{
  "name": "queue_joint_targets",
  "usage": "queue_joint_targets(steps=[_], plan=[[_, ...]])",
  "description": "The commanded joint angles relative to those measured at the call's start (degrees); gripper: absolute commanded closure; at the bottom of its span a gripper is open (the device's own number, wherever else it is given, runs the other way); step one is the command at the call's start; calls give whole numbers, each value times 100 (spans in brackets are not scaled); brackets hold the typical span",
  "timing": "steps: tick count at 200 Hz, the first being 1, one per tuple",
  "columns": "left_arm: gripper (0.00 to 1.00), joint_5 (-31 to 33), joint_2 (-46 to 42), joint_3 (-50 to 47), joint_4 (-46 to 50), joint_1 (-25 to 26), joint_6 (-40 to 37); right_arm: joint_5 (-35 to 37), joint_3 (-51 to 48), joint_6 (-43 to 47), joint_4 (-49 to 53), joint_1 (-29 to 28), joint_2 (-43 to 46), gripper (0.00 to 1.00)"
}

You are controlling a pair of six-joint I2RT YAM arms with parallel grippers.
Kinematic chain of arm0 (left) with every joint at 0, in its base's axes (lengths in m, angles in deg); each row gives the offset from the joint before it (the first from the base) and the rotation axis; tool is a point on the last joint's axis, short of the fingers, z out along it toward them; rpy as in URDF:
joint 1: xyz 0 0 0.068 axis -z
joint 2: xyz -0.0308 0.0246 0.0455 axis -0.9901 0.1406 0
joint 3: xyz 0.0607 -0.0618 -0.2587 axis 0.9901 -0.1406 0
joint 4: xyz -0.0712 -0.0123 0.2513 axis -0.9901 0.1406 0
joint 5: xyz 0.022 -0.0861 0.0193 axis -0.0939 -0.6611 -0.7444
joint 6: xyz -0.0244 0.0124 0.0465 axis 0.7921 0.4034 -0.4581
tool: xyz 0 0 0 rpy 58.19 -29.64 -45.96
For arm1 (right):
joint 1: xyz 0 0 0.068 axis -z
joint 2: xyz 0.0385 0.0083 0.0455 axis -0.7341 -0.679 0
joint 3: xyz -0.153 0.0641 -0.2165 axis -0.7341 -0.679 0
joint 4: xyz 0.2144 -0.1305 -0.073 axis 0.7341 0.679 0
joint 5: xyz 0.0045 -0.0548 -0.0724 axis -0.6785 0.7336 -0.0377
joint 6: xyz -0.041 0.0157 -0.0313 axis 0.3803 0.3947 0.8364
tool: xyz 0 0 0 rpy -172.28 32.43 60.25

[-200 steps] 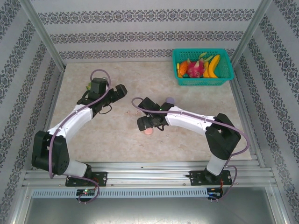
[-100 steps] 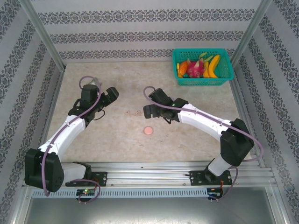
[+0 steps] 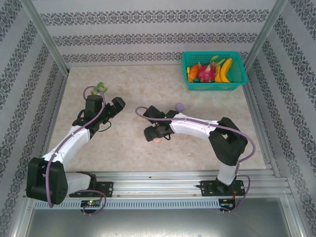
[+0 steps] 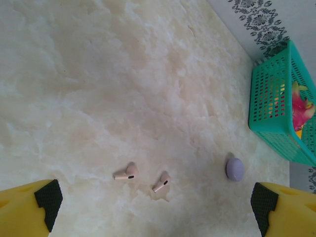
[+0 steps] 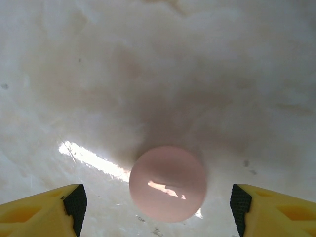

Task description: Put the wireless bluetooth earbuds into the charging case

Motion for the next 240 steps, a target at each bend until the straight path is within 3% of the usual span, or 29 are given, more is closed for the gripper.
queue_joint_targets(steps=[1, 82, 174, 212, 240], plan=[[0, -58, -147, 157, -42, -52, -2, 192, 124, -89, 184, -42, -196, 22], [0, 79, -199, 253, 182, -52, -82, 300, -13, -295, -94, -36, -486, 26], [0, 157, -200, 260, 270, -54, -74, 582, 22, -1086, -35, -137, -700, 39], [0, 223, -206, 253, 290, -57, -53, 715, 63, -1378, 128, -216, -768, 40], [0, 189, -207, 212, 237, -53, -22, 907, 174, -1740, 445, -339, -871, 33]])
